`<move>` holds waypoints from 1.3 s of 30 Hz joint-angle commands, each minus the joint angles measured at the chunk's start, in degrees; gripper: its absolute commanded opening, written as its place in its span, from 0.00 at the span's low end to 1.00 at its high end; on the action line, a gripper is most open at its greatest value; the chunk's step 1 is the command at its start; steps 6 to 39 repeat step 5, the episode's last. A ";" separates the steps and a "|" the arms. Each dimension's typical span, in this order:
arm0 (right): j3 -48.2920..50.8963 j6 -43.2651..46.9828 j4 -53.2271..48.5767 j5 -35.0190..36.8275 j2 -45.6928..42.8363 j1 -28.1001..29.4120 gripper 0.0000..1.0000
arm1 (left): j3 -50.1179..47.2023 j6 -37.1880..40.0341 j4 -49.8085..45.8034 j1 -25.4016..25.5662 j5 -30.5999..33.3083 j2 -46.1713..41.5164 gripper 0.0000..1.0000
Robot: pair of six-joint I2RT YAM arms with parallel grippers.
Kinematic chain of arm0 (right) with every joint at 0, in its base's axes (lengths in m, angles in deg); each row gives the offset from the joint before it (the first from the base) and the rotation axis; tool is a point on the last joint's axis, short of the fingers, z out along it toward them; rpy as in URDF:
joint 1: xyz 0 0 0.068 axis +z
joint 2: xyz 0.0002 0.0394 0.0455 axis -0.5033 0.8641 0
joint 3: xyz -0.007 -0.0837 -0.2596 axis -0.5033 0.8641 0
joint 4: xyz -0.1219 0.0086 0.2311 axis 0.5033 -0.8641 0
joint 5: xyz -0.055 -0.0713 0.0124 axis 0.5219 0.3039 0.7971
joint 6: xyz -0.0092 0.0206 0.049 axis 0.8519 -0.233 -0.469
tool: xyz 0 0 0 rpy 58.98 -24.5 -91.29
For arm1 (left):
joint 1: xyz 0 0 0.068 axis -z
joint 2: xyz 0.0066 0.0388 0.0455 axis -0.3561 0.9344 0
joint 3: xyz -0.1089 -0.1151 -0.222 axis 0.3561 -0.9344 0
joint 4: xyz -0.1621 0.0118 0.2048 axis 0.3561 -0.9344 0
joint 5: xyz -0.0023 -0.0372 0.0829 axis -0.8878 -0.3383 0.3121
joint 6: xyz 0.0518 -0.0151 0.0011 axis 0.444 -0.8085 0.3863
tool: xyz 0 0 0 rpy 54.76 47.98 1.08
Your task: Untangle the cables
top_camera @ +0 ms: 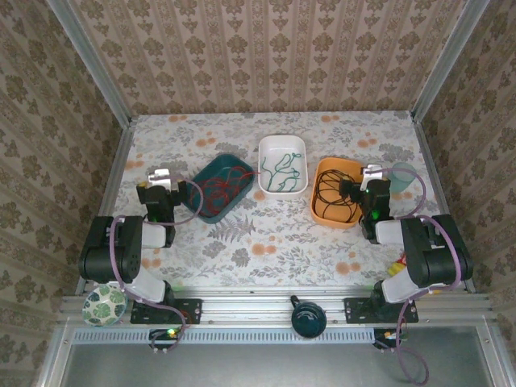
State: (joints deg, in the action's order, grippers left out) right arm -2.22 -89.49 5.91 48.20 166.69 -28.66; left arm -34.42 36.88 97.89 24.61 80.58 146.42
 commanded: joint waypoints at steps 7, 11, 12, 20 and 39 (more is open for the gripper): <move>-0.58 -0.83 0.10 -2.17 0.27 -0.42 1.00 | 0.90 -0.30 -1.76 -0.37 -1.51 0.48 1.00; -0.58 -0.83 0.10 -2.17 0.27 -0.42 1.00 | 0.90 -0.30 -1.76 -0.37 -1.51 0.48 1.00; -0.58 -0.83 0.10 -2.17 0.27 -0.42 1.00 | 0.90 -0.30 -1.76 -0.37 -1.51 0.48 1.00; -0.58 -0.83 0.10 -2.17 0.27 -0.42 1.00 | 0.90 -0.30 -1.76 -0.37 -1.51 0.48 1.00; -0.58 -0.83 0.10 -2.17 0.27 -0.42 1.00 | 0.90 -0.30 -1.76 -0.37 -1.51 0.48 1.00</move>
